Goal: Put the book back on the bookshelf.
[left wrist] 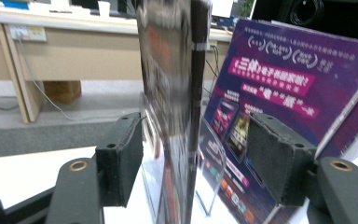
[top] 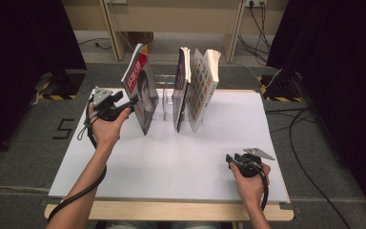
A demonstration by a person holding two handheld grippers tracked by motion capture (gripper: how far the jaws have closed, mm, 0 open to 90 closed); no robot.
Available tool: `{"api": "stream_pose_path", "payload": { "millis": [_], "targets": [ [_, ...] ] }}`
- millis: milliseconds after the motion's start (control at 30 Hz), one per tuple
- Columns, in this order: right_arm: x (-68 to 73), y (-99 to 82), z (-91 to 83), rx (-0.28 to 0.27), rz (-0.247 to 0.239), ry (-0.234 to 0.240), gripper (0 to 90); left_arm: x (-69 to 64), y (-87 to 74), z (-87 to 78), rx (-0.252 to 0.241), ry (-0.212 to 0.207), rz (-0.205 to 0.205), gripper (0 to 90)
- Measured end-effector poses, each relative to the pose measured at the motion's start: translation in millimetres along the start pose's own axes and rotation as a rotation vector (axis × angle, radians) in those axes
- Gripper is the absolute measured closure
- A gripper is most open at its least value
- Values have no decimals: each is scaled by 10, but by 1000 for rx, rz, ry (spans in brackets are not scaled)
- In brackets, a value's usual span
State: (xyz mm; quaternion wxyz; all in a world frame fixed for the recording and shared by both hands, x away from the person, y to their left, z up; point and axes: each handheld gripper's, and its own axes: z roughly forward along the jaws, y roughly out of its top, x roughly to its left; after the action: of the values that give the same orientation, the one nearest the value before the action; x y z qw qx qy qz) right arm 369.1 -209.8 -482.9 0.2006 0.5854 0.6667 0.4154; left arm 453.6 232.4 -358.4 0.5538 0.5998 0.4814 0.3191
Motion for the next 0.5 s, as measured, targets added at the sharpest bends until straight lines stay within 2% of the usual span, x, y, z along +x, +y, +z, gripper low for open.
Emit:
{"api": "stream_pose_path", "payload": {
  "millis": [133,267,500],
  "targets": [
    [-22,-17,-53,-8,5,-7,599,49,-66,-94,6,-10,-16,354],
    [-48,-46,-83,-4,9,-16,599,79,-147,-196,14,-15,-10,352],
    [-97,-72,-123,-7,11,-34,599,152,-291,-345,21,1,-5,350]
  ]
}}
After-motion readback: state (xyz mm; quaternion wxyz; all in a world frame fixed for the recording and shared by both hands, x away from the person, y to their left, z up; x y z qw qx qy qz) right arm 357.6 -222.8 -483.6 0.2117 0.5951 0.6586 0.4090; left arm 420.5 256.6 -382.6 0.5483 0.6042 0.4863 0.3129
